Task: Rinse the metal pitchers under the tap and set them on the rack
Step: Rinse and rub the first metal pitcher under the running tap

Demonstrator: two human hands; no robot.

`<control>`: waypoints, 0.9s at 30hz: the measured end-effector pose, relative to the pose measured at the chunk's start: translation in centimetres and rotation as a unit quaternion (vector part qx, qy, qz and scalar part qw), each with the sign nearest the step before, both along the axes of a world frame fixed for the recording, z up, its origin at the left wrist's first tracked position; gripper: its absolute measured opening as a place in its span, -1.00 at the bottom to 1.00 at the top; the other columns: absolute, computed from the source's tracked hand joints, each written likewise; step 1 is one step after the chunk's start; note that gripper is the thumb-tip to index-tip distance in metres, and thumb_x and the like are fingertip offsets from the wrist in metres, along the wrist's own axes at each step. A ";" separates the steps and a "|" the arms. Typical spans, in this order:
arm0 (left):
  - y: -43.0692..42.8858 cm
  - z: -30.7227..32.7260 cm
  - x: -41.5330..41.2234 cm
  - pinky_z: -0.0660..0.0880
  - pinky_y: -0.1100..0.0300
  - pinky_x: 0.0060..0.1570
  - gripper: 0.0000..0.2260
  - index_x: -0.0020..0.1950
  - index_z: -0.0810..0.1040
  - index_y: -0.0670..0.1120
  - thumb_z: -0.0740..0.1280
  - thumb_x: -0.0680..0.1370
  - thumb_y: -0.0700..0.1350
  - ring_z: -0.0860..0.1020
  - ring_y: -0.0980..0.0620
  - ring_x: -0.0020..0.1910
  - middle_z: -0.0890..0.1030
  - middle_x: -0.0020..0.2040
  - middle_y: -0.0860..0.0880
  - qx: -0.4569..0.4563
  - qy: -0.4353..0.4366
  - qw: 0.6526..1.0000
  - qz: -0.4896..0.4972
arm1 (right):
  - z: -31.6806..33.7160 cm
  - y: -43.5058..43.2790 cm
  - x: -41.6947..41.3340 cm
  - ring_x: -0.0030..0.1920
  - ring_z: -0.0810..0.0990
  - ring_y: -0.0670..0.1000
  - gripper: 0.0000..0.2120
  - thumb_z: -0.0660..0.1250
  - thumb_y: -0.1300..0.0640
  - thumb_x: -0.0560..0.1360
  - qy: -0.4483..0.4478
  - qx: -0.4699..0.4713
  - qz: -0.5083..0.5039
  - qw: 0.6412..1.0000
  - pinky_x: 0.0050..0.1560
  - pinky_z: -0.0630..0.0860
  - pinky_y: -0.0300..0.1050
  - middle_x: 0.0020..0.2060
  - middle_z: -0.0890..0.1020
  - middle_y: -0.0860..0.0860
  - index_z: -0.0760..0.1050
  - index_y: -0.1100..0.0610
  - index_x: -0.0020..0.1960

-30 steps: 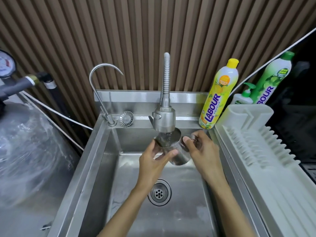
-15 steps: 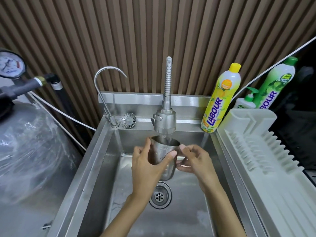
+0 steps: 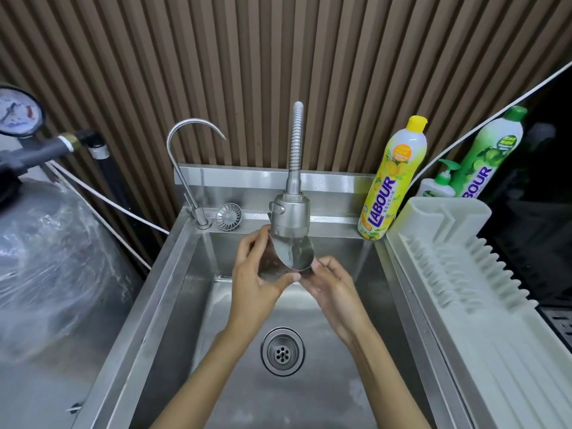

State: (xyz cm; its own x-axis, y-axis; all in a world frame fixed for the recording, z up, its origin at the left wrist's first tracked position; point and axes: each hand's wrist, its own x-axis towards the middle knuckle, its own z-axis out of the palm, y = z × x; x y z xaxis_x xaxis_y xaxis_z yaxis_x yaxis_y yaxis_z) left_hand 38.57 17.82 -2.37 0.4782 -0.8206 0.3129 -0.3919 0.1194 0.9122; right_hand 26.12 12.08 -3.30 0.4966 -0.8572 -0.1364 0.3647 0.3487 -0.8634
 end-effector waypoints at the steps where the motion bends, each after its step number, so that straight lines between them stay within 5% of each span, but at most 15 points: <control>1: 0.5 0.2 -0.2 0.35 0.32 0.20 -0.17 0.38 0.27 0.09 0.50 0.16 0.13 0.41 0.24 0.16 0.38 0.09 0.14 0.015 -0.013 0.999 0.032 | 0.0 0.2 -0.1 -0.05 0.62 0.12 -0.83 0.22 0.23 0.55 0.028 0.004 0.006 1.000 0.21 0.52 0.04 -0.12 0.60 0.21 0.38 0.20 -0.22; 4: 1.5 1.0 -1.0 0.35 0.30 0.02 -0.04 0.41 0.35 0.00 0.41 0.11 0.41 0.43 0.08 0.03 0.36 -0.03 0.03 0.102 -0.035 0.989 0.105 | 1.5 0.2 -0.9 -0.24 0.66 0.07 -0.83 0.28 0.14 0.53 0.141 -0.029 0.010 0.989 -0.11 0.65 -0.03 -0.21 0.65 0.16 0.47 0.26 -0.12; 7: 1.3 0.7 -1.8 0.38 0.35 -0.10 -0.18 0.24 0.52 -0.01 0.40 0.13 0.45 0.51 0.12 -0.10 0.47 -0.11 0.00 0.138 -0.015 0.986 0.096 | 4.0 -0.2 -2.1 -0.34 0.66 0.05 -0.82 0.37 0.11 0.48 0.280 -0.115 -0.049 0.952 -0.29 0.65 -0.04 -0.25 0.68 0.18 0.50 0.21 -0.20; 9: 0.6 -0.1 -1.9 0.49 0.26 -0.06 -0.36 0.05 0.58 -0.02 0.41 0.17 0.40 0.59 0.15 -0.13 0.60 -0.13 0.02 0.125 0.029 0.990 0.053 | 5.0 -0.3 -2.5 -0.32 0.65 0.09 -0.78 0.40 0.06 0.45 0.391 -0.223 -0.114 0.886 -0.24 0.63 0.00 -0.31 0.66 0.16 0.45 0.12 -0.30; 11: -0.1 -0.7 -2.1 0.52 0.29 -0.07 -0.55 0.03 0.59 -0.05 0.53 0.25 0.13 0.65 0.10 -0.07 0.69 -0.09 0.02 0.097 0.118 0.988 0.005 | 5.4 -0.1 -2.4 -0.27 0.61 0.07 -0.78 0.39 0.05 0.44 0.445 -0.298 -0.155 0.830 -0.18 0.54 -0.10 -0.31 0.64 0.07 0.41 0.07 -0.30; 12: -0.4 -0.7 -2.1 0.51 0.36 -0.08 -0.59 0.08 0.58 -0.07 0.56 0.28 -0.05 0.65 0.06 -0.02 0.70 -0.05 -0.01 0.081 0.160 0.984 -0.014 | 5.3 0.0 -2.3 -0.23 0.61 0.01 -0.80 0.38 0.09 0.45 0.432 -0.308 -0.159 0.833 -0.17 0.50 -0.16 -0.26 0.66 0.03 0.41 0.04 -0.28; 15: -1.2 -0.8 -1.8 0.49 0.41 0.03 -0.39 0.28 0.46 -0.09 0.52 0.28 -0.36 0.59 0.07 0.13 0.63 0.15 -0.06 0.001 0.220 0.975 -0.037 | 3.8 -0.1 -1.6 0.04 0.60 -0.15 -0.80 0.30 0.23 0.51 0.248 -0.225 -0.106 0.936 0.02 0.46 -0.36 0.07 0.64 -0.11 0.36 0.07 -0.24; 18: -1.4 -0.7 -0.5 0.41 0.35 0.19 -0.23 0.28 0.37 0.19 0.55 0.21 -0.33 0.48 0.24 0.23 0.50 0.26 0.11 -0.040 0.146 0.988 -0.023 | 1.5 -0.5 -0.4 0.22 0.54 -0.08 -0.78 0.21 0.30 0.54 0.058 -0.097 -0.046 0.993 0.25 0.44 -0.16 0.20 0.58 -0.03 0.29 0.14 -0.24; 20: -0.6 -0.2 0.0 0.34 0.33 0.23 -0.25 0.27 0.34 0.24 0.58 0.20 -0.17 0.40 0.33 0.19 0.44 0.21 0.18 -0.019 0.041 0.999 0.005 | 0.4 -0.5 0.3 0.11 0.60 0.09 -0.80 0.20 0.29 0.54 -0.006 -0.024 -0.017 1.000 0.23 0.50 -0.04 0.12 0.58 0.18 0.31 0.18 -0.24; 23: 0.6 0.6 -0.2 0.33 0.14 0.16 -0.17 0.35 0.40 0.12 0.44 0.10 0.29 0.35 0.13 0.09 0.40 0.07 0.14 0.061 -0.084 0.988 0.112 | 0.1 0.1 0.4 -0.14 0.63 0.12 -0.81 0.22 0.22 0.55 0.034 0.009 -0.007 0.999 0.00 0.62 -0.06 -0.17 0.59 0.22 0.38 0.20 -0.24; 27: 1.0 0.7 -1.1 0.42 0.14 0.02 -0.13 0.30 0.49 -0.02 0.35 0.13 0.46 0.45 0.01 -0.04 0.40 -0.12 0.01 0.099 -0.078 0.982 0.141 | 2.0 0.4 -0.8 -0.31 0.66 0.07 -0.80 0.31 0.14 0.52 0.160 -0.035 -0.043 0.986 -0.30 0.64 -0.09 -0.31 0.65 0.10 0.49 0.28 -0.15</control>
State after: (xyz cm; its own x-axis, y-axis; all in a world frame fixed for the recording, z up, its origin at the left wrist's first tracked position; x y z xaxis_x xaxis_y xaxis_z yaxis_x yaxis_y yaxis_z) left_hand 37.46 18.87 -1.71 0.6538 -0.7148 0.2484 -0.5211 -0.1872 0.8327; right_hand 25.29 12.52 -1.35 0.3627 -0.9073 -0.2127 0.0960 0.2634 -0.9599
